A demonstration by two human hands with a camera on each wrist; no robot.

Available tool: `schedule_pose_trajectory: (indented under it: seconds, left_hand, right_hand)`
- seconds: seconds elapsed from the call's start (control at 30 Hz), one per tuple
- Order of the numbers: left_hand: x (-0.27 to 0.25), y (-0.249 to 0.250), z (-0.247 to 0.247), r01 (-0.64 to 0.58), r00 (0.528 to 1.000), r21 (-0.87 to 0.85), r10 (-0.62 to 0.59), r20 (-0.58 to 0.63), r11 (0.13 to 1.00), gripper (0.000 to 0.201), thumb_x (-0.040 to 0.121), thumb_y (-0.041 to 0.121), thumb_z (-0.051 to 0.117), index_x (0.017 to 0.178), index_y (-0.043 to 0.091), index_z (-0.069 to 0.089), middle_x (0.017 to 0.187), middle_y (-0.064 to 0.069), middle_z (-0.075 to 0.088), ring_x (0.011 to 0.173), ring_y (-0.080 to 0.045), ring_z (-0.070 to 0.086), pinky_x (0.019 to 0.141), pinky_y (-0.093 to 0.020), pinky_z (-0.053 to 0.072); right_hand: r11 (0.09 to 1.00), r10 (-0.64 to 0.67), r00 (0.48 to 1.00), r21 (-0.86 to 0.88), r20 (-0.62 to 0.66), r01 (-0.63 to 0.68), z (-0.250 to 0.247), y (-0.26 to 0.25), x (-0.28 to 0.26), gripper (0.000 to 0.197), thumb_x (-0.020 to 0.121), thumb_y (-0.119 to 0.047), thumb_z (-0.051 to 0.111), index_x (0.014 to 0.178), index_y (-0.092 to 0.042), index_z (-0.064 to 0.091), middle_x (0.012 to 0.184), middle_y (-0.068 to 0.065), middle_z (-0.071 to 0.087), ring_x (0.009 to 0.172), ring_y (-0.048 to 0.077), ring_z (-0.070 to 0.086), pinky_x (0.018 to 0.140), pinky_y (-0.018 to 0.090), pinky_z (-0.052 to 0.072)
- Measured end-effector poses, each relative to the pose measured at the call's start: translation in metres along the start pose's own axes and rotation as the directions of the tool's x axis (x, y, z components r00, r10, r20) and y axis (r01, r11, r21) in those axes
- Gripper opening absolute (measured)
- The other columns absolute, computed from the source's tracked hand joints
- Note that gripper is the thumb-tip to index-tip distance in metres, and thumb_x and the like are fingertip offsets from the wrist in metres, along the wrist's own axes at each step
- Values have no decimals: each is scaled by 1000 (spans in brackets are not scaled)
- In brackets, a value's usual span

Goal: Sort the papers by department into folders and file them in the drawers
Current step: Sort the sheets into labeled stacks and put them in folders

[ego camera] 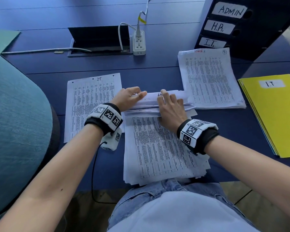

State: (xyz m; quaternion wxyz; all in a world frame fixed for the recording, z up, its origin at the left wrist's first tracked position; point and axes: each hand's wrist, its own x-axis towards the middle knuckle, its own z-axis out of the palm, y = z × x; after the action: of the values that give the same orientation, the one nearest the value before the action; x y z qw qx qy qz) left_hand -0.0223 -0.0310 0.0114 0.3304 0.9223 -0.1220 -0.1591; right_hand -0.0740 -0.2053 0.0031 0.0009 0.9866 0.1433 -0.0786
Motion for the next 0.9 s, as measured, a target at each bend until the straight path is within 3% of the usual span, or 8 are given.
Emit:
schedule_pose_trajectory:
  seconds: [0.07, 0.13, 0.23, 0.4, 0.5, 0.6, 0.73, 0.9]
  left_hand:
    - [0, 2, -1, 37, 999, -70, -36, 14, 997, 73, 77, 70, 19, 87, 8, 57, 82, -7, 57, 74, -18, 50, 71, -30, 40]
    - [2, 1, -3, 89, 996, -143, -86, 23, 986, 64, 85, 60, 25, 83, 6, 59, 80, -9, 56, 72, -19, 49, 69, -29, 38]
    - [5, -3, -5, 113, 994, -146, -111, 24, 983, 43, 98, 27, 42, 57, 13, 37, 55, -2, 33, 51, -14, 29, 48, -20, 23]
    - [6, -6, -7, 174, 985, -135, -171, 29, 976, 42, 98, 19, 42, 57, 15, 33, 54, -2, 28, 50, -14, 24, 49, -24, 21]
    - [6, -5, -8, 195, 981, -230, -186, 59, 953, 27, 89, 37, 46, 81, 11, 53, 76, -10, 49, 70, -17, 44, 68, -26, 35]
    - [6, -4, -9, 234, 972, -268, -223, 70, 935, 35, 96, 28, 43, 102, 1, 64, 103, -15, 59, 96, -22, 53, 89, -31, 41]
    - [5, -6, -8, 208, 978, -225, -194, 84, 952, 15, 97, 21, 39, 87, 13, 46, 88, -9, 45, 83, -16, 42, 65, -26, 34]
    - [4, -8, -8, 177, 983, -207, -165, 75, 962, 44, 98, 20, 42, 54, 15, 39, 48, 7, 39, 38, 1, 35, 49, -16, 31]
  right_hand:
    - [998, -27, 994, -61, -108, 20, 4, 2, 1, 61, 66, -14, 67, 123, -8, 46, 142, 12, 36, 119, 28, 34, 91, 42, 28]
    - [997, -46, 980, -70, -192, 34, 5, 2, 0, 52, 46, -12, 74, 97, -10, 61, 111, 9, 61, 104, 26, 48, 80, 38, 25]
    - [990, -116, 955, 43, -273, 133, 9, 4, -3, 32, 57, -4, 69, 87, -7, 59, 76, 7, 64, 68, 24, 62, 79, 38, 32]
    - [996, -75, 994, 51, -75, 79, -3, 8, -5, 59, 82, -19, 52, 136, -6, 32, 111, 5, 57, 97, 25, 55, 85, 37, 30]
    - [998, -52, 996, 43, -69, 55, -5, 9, 4, 80, 84, -26, 53, 148, -7, 9, 121, 6, 51, 106, 24, 50, 86, 37, 31]
    - [998, -37, 998, 41, -43, 39, -3, 9, 12, 79, 84, -29, 54, 148, -9, 11, 121, 7, 47, 109, 24, 48, 89, 39, 31]
    - [999, -46, 998, 4, -45, 47, -1, 8, 11, 74, 86, -28, 50, 147, -8, 14, 124, 7, 44, 113, 24, 44, 89, 39, 31]
    - [997, -71, 996, -23, -61, 70, 4, 10, 6, 73, 86, -26, 49, 147, -6, 14, 125, 8, 44, 111, 23, 42, 87, 38, 30]
